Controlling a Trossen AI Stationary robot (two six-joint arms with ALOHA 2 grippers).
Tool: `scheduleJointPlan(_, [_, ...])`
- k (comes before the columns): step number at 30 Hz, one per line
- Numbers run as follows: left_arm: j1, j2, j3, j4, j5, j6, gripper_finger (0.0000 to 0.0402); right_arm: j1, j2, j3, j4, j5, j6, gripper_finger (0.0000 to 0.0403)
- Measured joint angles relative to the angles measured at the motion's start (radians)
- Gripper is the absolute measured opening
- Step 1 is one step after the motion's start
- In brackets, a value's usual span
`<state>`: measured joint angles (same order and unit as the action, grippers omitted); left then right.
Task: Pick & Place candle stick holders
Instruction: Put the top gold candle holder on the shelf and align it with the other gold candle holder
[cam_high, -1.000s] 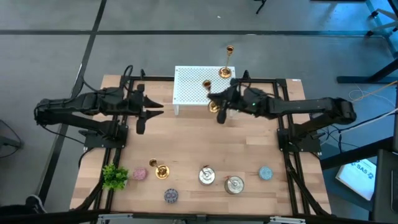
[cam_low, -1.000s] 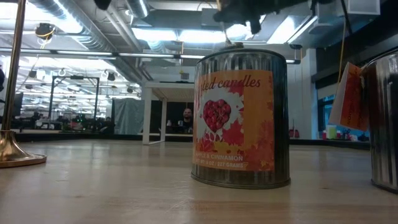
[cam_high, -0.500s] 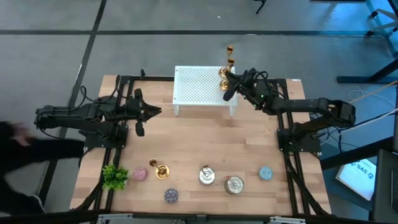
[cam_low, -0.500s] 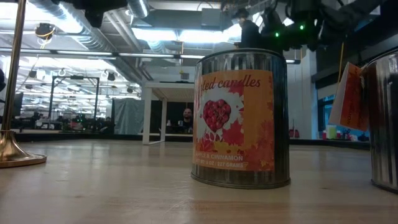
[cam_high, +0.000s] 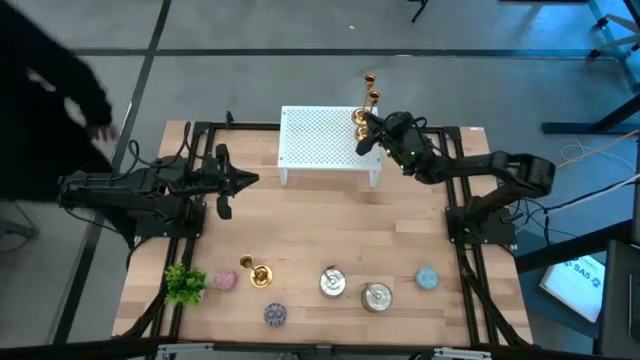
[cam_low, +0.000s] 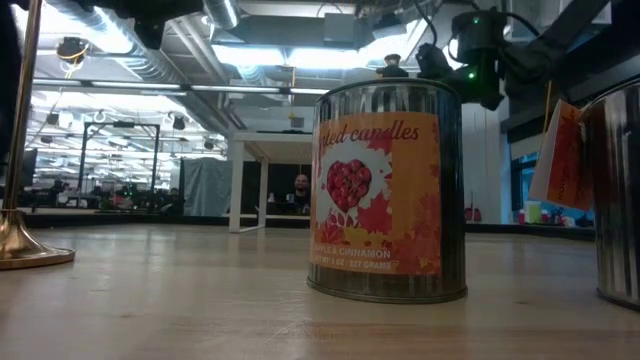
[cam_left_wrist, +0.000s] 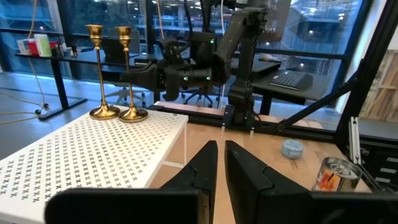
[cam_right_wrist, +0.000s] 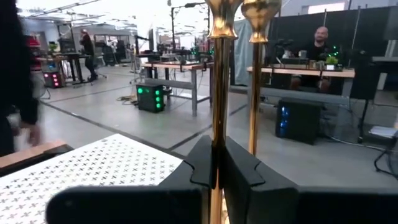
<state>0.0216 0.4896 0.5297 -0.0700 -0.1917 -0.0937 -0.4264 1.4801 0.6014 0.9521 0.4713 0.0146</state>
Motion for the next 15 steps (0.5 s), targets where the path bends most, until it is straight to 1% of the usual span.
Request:
scheduleJointPlan(3, [0.000, 0.000, 0.000, 0.000, 0.000, 0.000, 0.0022, -0.002, 0.011, 0.000, 0.024, 0.000, -0.006, 0.0015])
scheduleJointPlan(10, [0.000, 0.001, 0.000, 0.000, 0.003, 0.001, 0.0025, -0.019, 0.012, 0.000, 0.018, -0.007, -0.016, 0.0016])
scheduleJointPlan(12, [0.000, 0.001, 0.000, 0.000, 0.003, 0.001, 0.0026, -0.019, 0.012, 0.000, 0.017, -0.035, -0.016, 0.0023])
scheduleJointPlan(15, [0.000, 0.001, 0.000, 0.000, 0.003, 0.001, 0.0026, -0.019, 0.012, 0.000, 0.017, -0.098, -0.016, 0.0047])
